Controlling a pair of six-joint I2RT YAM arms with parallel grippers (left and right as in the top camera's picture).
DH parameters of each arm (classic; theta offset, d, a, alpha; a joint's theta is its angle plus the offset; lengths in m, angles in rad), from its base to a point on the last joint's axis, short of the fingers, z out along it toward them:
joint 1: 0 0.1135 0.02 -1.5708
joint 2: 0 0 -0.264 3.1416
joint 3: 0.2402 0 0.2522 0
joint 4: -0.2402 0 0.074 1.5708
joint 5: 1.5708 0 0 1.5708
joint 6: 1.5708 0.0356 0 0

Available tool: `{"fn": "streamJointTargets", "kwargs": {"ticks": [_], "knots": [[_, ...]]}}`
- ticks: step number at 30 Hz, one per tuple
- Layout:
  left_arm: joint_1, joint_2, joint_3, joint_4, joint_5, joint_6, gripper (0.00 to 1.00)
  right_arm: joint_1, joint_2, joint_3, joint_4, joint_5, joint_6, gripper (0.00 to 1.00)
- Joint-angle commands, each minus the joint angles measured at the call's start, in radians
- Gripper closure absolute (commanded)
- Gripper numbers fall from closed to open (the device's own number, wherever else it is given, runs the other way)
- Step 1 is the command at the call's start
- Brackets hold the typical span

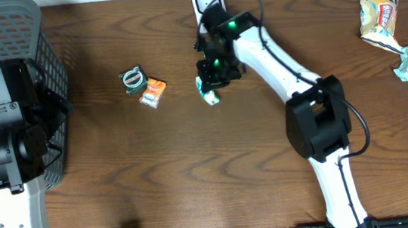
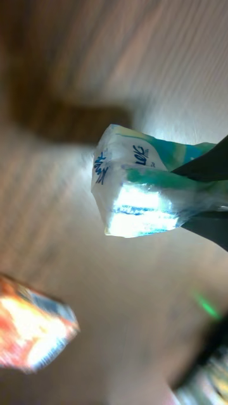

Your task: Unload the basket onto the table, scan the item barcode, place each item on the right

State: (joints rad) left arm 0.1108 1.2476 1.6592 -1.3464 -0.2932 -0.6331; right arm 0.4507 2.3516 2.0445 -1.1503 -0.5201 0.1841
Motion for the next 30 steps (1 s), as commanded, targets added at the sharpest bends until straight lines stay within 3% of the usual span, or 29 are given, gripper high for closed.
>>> {"fn": "streamJointTargets", "kwargs": {"ticks": [1, 4, 9, 14, 15, 18, 19, 26, 30], "knots": [[0.005, 0.001, -0.005, -0.003, -0.010, -0.016, 0.03, -0.037, -0.022, -0.106, 0.061, -0.354, -0.074, 0.99], [0.005, 0.001, -0.005, -0.003, -0.010, -0.016, 0.02, -0.074, -0.022, -0.214, 0.161, -0.407, -0.053, 0.99], [0.005, 0.001, -0.005, -0.003, -0.010, -0.016, 0.02, -0.145, -0.022, -0.328, 0.182, -0.256, 0.023, 0.98], [0.005, 0.001, -0.005, -0.003, -0.010, -0.016, 0.02, -0.245, -0.045, -0.315, 0.079, -0.103, 0.050, 0.84], [0.005, 0.001, -0.005, -0.003, -0.010, -0.016, 0.02, -0.255, -0.056, -0.309, 0.060, -0.074, 0.050, 0.80], [0.005, 0.001, -0.005, -0.003, -0.010, -0.016, 0.02, -0.285, -0.120, -0.288, -0.006, 0.036, 0.046, 0.42], [0.005, 0.001, -0.005, -0.003, -0.010, -0.016, 0.02, -0.286, -0.139, -0.288, -0.012, 0.045, 0.045, 0.38], [0.005, 0.001, -0.005, -0.003, -0.010, -0.016, 0.02, -0.209, -0.212, -0.293, 0.028, 0.079, 0.017, 0.30], [0.005, 0.001, -0.005, -0.003, -0.010, -0.016, 0.03, -0.135, -0.211, -0.301, 0.078, 0.150, 0.018, 0.32]]}}
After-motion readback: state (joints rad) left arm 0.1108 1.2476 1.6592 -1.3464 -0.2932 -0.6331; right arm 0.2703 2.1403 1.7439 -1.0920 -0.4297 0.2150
